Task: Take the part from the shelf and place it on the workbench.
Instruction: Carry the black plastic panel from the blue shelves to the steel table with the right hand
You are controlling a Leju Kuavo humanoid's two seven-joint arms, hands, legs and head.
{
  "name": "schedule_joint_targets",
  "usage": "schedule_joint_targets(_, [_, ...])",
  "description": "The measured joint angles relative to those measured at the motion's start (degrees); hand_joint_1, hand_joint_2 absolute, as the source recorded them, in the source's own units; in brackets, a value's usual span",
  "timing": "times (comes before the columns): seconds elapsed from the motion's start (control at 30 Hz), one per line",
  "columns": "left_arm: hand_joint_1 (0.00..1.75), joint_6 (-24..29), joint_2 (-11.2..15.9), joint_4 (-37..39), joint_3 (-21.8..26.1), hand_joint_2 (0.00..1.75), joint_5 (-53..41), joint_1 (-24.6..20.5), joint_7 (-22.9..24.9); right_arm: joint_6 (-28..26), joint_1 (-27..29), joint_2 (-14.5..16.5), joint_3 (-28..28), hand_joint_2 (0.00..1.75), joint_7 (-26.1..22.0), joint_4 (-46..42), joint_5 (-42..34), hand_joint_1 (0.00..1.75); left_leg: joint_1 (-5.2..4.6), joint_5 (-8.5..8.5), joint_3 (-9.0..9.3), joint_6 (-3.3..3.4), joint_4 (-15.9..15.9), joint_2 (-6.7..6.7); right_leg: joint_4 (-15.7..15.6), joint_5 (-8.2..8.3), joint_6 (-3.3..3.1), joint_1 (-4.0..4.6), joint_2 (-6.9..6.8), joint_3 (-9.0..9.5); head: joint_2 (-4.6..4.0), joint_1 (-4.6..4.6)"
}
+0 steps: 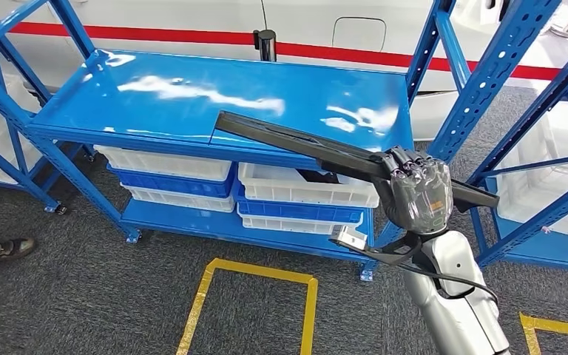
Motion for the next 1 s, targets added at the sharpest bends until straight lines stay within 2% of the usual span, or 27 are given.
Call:
schedule_joint_targets(0.03, [0.0,0.0,0.0,0.0,0.0,1.75,0.0,0.0,0.0,0.2,0.0,0.2,0.0,1.75,0.0,-0.1,0.1,1.75,-0.18,0.16,0.71,0.28,-1.4,-0.07,0.0,0.2,0.31,0.07,-0.02,-0.12,0.0,0.0])
schedule_joint_targets(0.1, [0.0,0.1,0.0,0.0,0.1,1.75,0.1,0.0,0.0,0.4,0.0,0.5,0.0,1.75,0.1,-0.1,0.5,1.75,-0.47,0.57,0.5,0.95,-1.8,-0.08,-0.1,0.68,1.09,0.12,-0.06,-0.37,0.0,0.02])
schedule_joint_targets(0.17, [0.0,0.1,-0.1,0.0,0.1,1.75,0.1,0.0,0.0,0.5,0.0,0.6,0.0,1.75,0.3,-0.2,0.9,1.75,-0.37,1.48,0.18,1.78,-2.2,0.07,0.8,0.01,1.45,0.17,-0.12,-1.19,0.0,0.07])
schedule_joint_targets(0.2, [0.0,0.1,-0.2,0.0,0.1,1.75,0.0,0.0,0.0,0.5,0.0,0.6,0.0,1.75,0.4,-0.3,1.0,1.75,-0.26,1.97,-0.11,2.22,-2.5,0.17,3.0,-1.41,1.28,0.23,-0.14,-2.25,0.0,0.17])
schedule_joint_targets(0.27, [0.0,0.1,-0.3,0.0,0.1,1.75,0.0,0.0,0.0,0.5,0.1,0.7,0.0,1.75,0.6,-0.4,1.3,1.75,-0.26,2.67,-1.0,2.73,-2.5,0.3,10.4,-5.49,0.68,0.14,-0.18,-5.28,0.0,0.36])
schedule_joint_targets(0.3, [0.0,0.1,-0.3,0.0,0.1,1.75,0.0,0.0,0.0,0.6,0.3,0.7,0.0,1.75,0.7,-0.4,1.6,1.75,-0.29,3.01,-1.49,2.82,-2.5,0.34,14.2,-7.21,0.61,0.08,-0.18,-6.62,0.0,0.42])
schedule_joint_targets(0.33, [0.0,0.1,-0.3,0.0,0.1,1.75,-0.1,0.0,0.0,0.6,0.4,0.7,0.0,1.75,0.8,-0.4,1.7,1.75,-0.31,3.3,-1.92,2.79,-2.5,0.35,16.2,-7.99,0.82,0.05,-0.18,-7.04,0.0,0.43])
schedule_joint_targets(0.37, [0.0,0.0,-0.4,0.0,0.1,1.75,-0.1,0.0,0.0,0.6,0.6,0.7,0.0,1.75,0.9,-0.4,1.9,1.75,-0.32,3.56,-2.27,2.7,-2.4,0.35,16.0,-7.88,1.21,0.02,-0.19,-6.28,0.0,0.46])
schedule_joint_targets(0.4, [0.0,-0.1,-0.4,0.0,0.1,1.75,-0.1,0.1,0.0,0.6,0.7,0.7,0.0,1.75,0.9,-0.5,2.0,1.75,-0.31,3.79,-2.55,2.56,-2.4,0.34,13.3,-7.01,1.71,-0.03,-0.2,-4.27,0.0,0.45])
schedule_joint_targets(0.47, [0.0,-0.2,-0.5,0.0,0.1,1.75,-0.1,0.1,0.0,0.6,0.8,0.7,-0.1,1.75,0.9,-0.7,2.1,1.75,-0.44,4.03,-2.89,2.2,-2.1,0.33,4.8,-4.85,2.37,-0.12,-0.27,1.04,0.0,0.48])
schedule_joint_targets(0.5, [0.0,-0.2,-0.5,0.0,0.1,1.75,-0.1,0.1,0.0,0.6,0.8,0.7,-0.1,1.75,0.9,-0.8,2.1,1.75,-0.56,4.13,-3.07,1.94,-1.9,0.34,1.5,-4.11,2.27,-0.09,-0.26,2.95,0.0,0.44])
schedule_joint_targets(0.53, [0.0,-0.2,-0.5,0.0,0.1,1.75,-0.1,0.0,-0.1,0.6,0.8,0.8,-0.1,1.75,0.9,-0.9,2.1,1.75,-0.66,4.24,-3.24,1.64,-1.7,0.35,-0.2,-3.79,1.97,0.0,-0.23,3.85,0.0,0.43])
schedule_joint_targets(0.57, [0.0,-0.2,-0.5,0.0,0.1,1.75,-0.1,0.0,-0.1,0.6,0.8,0.8,-0.1,1.75,0.9,-1.0,2.1,1.75,-0.71,4.39,-3.41,1.29,-1.6,0.36,-0.7,-3.73,1.57,0.19,-0.17,4.02,0.0,0.4])
schedule_joint_targets(0.63, [0.0,-0.3,-0.5,0.0,0.1,1.75,-0.1,0.1,-0.1,0.6,0.9,0.8,-0.2,1.75,0.9,-1.0,2.1,1.75,-0.45,4.52,-3.74,0.59,-1.5,0.28,-0.6,-3.22,0.78,0.01,-0.14,3.82,0.0,0.42])
schedule_joint_targets(0.67, [0.0,-0.3,-0.4,0.0,0.2,1.75,-0.1,0.1,-0.1,0.7,0.9,0.8,-0.3,1.75,0.9,-1.1,2.1,1.75,-0.3,3.81,-4.1,0.24,-0.7,0.21,-0.7,-2.93,0.33,-0.19,-0.17,3.7,0.0,0.36])
schedule_joint_targets(0.7, [0.0,-0.3,-0.4,0.0,0.3,1.75,-0.1,0.1,-0.1,0.7,0.9,0.9,-0.3,1.75,0.9,-1.1,2.2,1.75,-0.16,2.32,-4.89,-0.09,1.1,0.13,-0.8,-2.62,-0.13,-0.41,-0.2,3.52,0.0,0.23])
schedule_joint_targets(0.77, [0.0,-0.3,-0.4,0.0,0.4,1.75,-0.1,0.1,-0.1,0.8,0.9,1.0,-0.3,1.75,0.9,-1.1,2.3,1.75,0.08,-2.14,-7.67,-0.67,7.9,0.06,-0.8,-2.16,-0.75,-0.41,-0.25,2.95,0.0,-0.03])
schedule_joint_targets(0.8, [0.0,-0.3,-0.4,0.0,0.5,1.75,-0.1,0.1,-0.1,0.9,1.0,1.1,-0.4,1.75,0.9,-1.1,2.4,1.75,0.16,-4.01,-9.18,-0.88,11.8,0.06,-0.7,-1.95,-0.86,-0.34,-0.27,2.63,0.0,-0.1])
schedule_joint_targets(0.83, [0.0,-0.3,-0.4,0.0,0.6,1.75,-0.1,0.2,-0.1,1.0,1.0,1.1,-0.4,1.75,0.9,-1.1,2.4,1.75,0.2,-4.92,-10.05,-0.99,14.4,0.06,-0.7,-1.77,-0.86,-0.28,-0.27,2.33,0.0,-0.09])
schedule_joint_targets(0.87, [0.0,-0.3,-0.4,0.0,0.7,1.75,-0.1,0.2,-0.1,1.1,1.1,1.1,-0.4,1.75,0.9,-1.1,2.5,1.75,0.23,-4.72,-9.84,-1.0,14.8,0.06,-0.7,-1.6,-0.79,-0.24,-0.26,2.1,0.0,-0.11])
schedule_joint_targets(0.9, [0.0,-0.3,-0.4,0.0,0.8,1.75,-0.1,0.2,-0.1,1.1,1.1,1.1,-0.4,1.75,0.9,-1.1,2.5,1.75,0.24,-3.52,-8.44,-0.92,12.9,0.07,-0.6,-1.48,-0.7,-0.23,-0.24,1.95,0.0,-0.12])
schedule_joint_targets(0.97, [0.0,-0.3,-0.4,0.0,0.9,1.75,-0.1,0.1,-0.1,1.1,1.1,1.1,-0.4,1.75,0.9,-1.1,2.5,1.75,0.21,-0.32,-3.47,-0.53,4.8,0.01,-0.5,-1.36,-0.48,-0.14,-0.21,1.84,0.0,-0.11])
schedule_joint_targets(1.0, [0.0,-0.3,-0.4,0.0,0.9,1.75,-0.1,0.1,-0.1,1.1,1.0,1.1,-0.4,1.75,0.9,-1.2,2.5,1.75,0.11,0.67,-1.55,-0.26,1.4,-0.04,-0.4,-1.26,-0.31,0.01,-0.21,1.73,0.0,-0.08])
